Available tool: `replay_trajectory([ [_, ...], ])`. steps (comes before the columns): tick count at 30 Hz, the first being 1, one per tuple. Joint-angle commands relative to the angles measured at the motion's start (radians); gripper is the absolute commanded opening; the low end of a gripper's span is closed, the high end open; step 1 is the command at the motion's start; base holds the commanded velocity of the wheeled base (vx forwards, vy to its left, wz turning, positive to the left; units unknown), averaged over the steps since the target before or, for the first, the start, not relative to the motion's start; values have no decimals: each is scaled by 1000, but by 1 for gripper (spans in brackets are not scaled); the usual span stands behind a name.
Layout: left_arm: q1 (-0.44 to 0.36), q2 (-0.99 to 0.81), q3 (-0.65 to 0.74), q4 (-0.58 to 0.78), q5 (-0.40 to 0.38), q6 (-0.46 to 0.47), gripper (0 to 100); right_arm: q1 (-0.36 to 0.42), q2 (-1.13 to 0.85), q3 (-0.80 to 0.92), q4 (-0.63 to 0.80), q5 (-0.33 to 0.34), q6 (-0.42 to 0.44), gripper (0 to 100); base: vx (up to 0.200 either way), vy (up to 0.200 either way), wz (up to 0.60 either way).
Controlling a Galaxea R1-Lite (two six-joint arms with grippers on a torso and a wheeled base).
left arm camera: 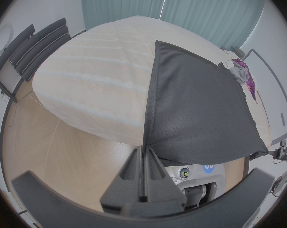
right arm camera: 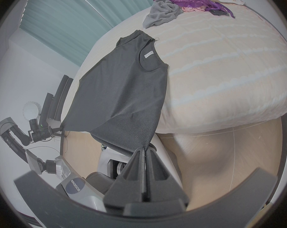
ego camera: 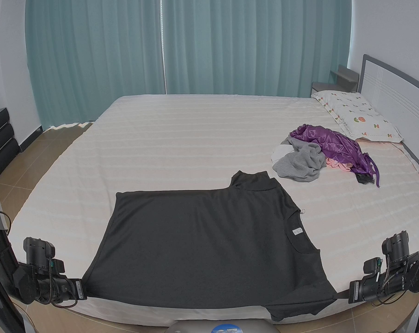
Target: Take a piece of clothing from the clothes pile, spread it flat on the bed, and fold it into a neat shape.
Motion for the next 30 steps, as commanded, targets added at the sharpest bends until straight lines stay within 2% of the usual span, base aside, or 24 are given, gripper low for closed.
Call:
replay_trajectory([
  [1,1,-26,17,16,22,14,0,-11,-41,18,22,-1,-15,0,0,0,0],
  [6,0,-45,17,74,39,41,0,-19,-76,18,88,-2,-58,0,0,0,0],
  [19,-5,-147,17,235,61,107,0,-42,-118,18,157,-13,-124,0,0,0,0],
  [23,-5,-152,10,243,62,117,0,-42,-135,18,157,-13,-132,0,0,0,0],
  [28,-5,-154,-47,235,61,84,0,-42,-133,-24,151,-10,-124,0,0,0,0],
  [30,-6,-158,-102,232,61,5,0,-42,-132,-62,149,-22,-121,0,0,0,0],
])
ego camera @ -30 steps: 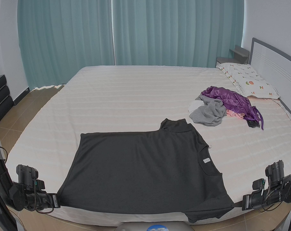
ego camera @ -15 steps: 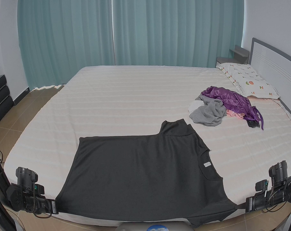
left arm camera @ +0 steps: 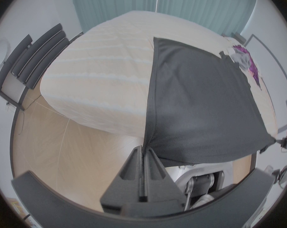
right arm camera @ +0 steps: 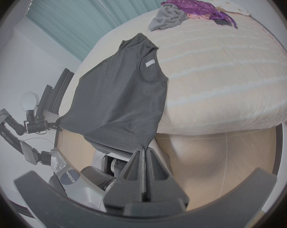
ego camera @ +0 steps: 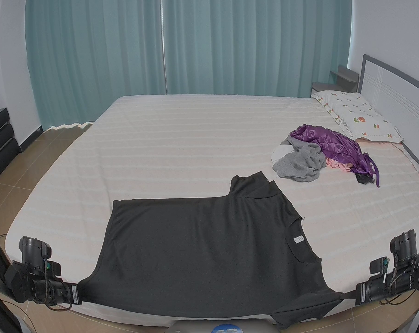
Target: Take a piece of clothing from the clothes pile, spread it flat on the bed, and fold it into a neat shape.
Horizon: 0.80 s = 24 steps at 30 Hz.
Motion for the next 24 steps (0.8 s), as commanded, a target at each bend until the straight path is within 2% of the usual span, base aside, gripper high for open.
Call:
replay_trajectory([
  [1,-4,-11,-97,-7,-1,-106,0,1,-2,-68,-4,-19,9,0,0,0,0],
  [4,-10,-9,-155,-5,-1,-161,0,8,7,-130,-3,-46,55,0,0,0,0],
  [8,-24,7,-188,-5,-1,-174,0,13,32,-196,-3,-48,103,0,0,0,0],
  [14,-26,34,-243,-5,-1,-206,0,16,87,-262,-3,-63,104,0,0,0,0],
  [24,-41,52,-264,0,0,-207,0,27,79,-286,-3,-68,112,0,0,0,0],
])
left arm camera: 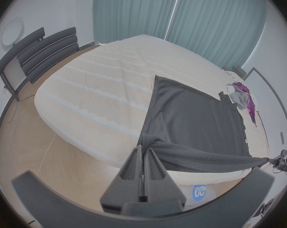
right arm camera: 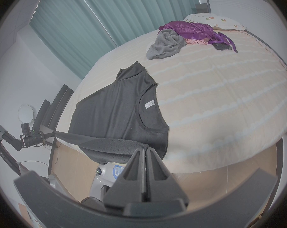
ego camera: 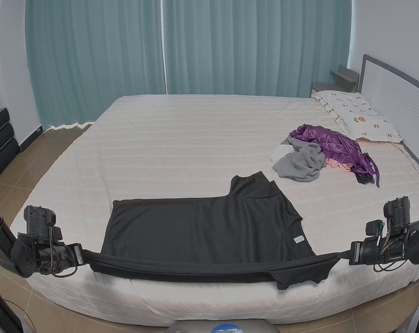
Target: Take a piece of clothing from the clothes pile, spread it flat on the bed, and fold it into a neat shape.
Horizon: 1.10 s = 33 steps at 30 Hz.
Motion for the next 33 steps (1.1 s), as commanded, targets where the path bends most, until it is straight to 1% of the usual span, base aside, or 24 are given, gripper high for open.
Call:
replay_trajectory([
  [1,-6,22,-7,2,-2,0,0,7,5,-1,-2,1,1,0,0,0,0],
  [7,-6,71,-35,-2,0,-2,0,7,35,-26,-3,1,4,0,0,0,0],
  [14,-6,129,-102,3,0,-14,0,41,92,-101,0,-2,65,0,0,0,0],
  [18,-15,145,-135,8,0,-29,0,48,143,-139,0,-5,67,0,0,0,0],
  [21,-23,174,-170,8,1,-43,0,48,204,-185,-2,-29,67,0,0,0,0],
  [24,-31,195,-187,8,1,-43,0,44,230,-213,-2,-34,67,0,0,0,0],
  [26,-32,204,-191,8,1,-43,0,38,235,-227,-2,-34,70,0,0,0,0],
  [29,-41,215,-191,8,1,-45,0,34,213,-244,-2,-35,113,0,0,0,0],
  [33,-43,211,-191,8,1,-45,0,36,161,-225,11,-34,124,0,0,0,0],
])
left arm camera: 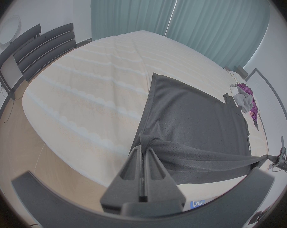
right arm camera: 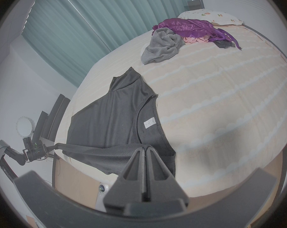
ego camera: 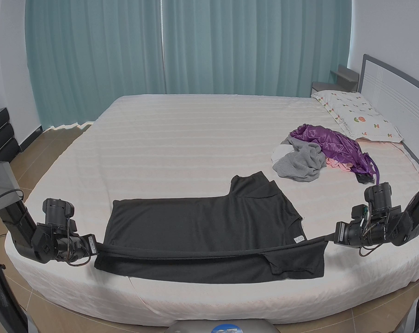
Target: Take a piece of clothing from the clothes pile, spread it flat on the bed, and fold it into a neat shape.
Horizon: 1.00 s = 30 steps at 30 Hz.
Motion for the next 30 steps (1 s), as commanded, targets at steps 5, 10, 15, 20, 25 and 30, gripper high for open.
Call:
replay_trajectory([
  [5,-2,2,-1,0,6,-1,0,14,-38,44,1,1,3,0,0,0,0],
  [10,-2,2,-4,0,6,1,0,12,3,31,-6,1,4,0,0,0,0],
  [15,-2,4,-18,0,12,1,0,14,31,2,-6,1,9,0,0,0,0],
  [20,-2,-12,-20,1,18,1,0,14,50,-18,-6,1,10,0,0,0,0],
  [25,-2,-38,-1,4,44,2,0,17,23,2,-6,3,10,0,0,0,0],
  [30,-2,-55,25,4,51,6,0,25,-22,36,-6,3,12,0,0,0,0],
])
